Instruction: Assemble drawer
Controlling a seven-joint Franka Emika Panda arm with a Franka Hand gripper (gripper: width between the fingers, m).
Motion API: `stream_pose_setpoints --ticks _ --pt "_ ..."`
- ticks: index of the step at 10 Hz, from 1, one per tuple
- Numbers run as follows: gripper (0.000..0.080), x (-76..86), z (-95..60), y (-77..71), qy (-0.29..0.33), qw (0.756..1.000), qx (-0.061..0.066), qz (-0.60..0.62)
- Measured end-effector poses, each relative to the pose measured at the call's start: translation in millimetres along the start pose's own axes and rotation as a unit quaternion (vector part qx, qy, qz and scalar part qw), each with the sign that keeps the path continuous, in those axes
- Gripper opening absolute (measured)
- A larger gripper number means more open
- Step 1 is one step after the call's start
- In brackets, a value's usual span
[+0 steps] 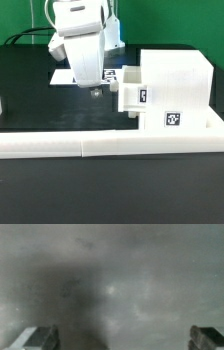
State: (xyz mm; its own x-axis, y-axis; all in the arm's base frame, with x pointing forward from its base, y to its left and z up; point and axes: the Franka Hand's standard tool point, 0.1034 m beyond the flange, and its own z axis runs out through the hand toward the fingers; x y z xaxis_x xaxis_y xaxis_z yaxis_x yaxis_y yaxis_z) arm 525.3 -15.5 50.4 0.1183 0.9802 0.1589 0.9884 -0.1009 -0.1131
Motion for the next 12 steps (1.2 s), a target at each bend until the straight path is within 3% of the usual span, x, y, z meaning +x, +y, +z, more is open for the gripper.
stream_pose_setpoints --ticks 5,7,10,12 --pt "0.0649 41.1 0.8 15.9 0.007 0.999 -0.007 0.031" --pt "0.0649 45.1 0.1 17.2 0.007 0.999 -0.008 0.032" --pt "0.0649 39.6 -1.7 19.3 0.007 1.000 -0.009 0.028" --pt "0.0649 7.9 -1.4 16.4 0.004 1.000 -0.009 0.003"
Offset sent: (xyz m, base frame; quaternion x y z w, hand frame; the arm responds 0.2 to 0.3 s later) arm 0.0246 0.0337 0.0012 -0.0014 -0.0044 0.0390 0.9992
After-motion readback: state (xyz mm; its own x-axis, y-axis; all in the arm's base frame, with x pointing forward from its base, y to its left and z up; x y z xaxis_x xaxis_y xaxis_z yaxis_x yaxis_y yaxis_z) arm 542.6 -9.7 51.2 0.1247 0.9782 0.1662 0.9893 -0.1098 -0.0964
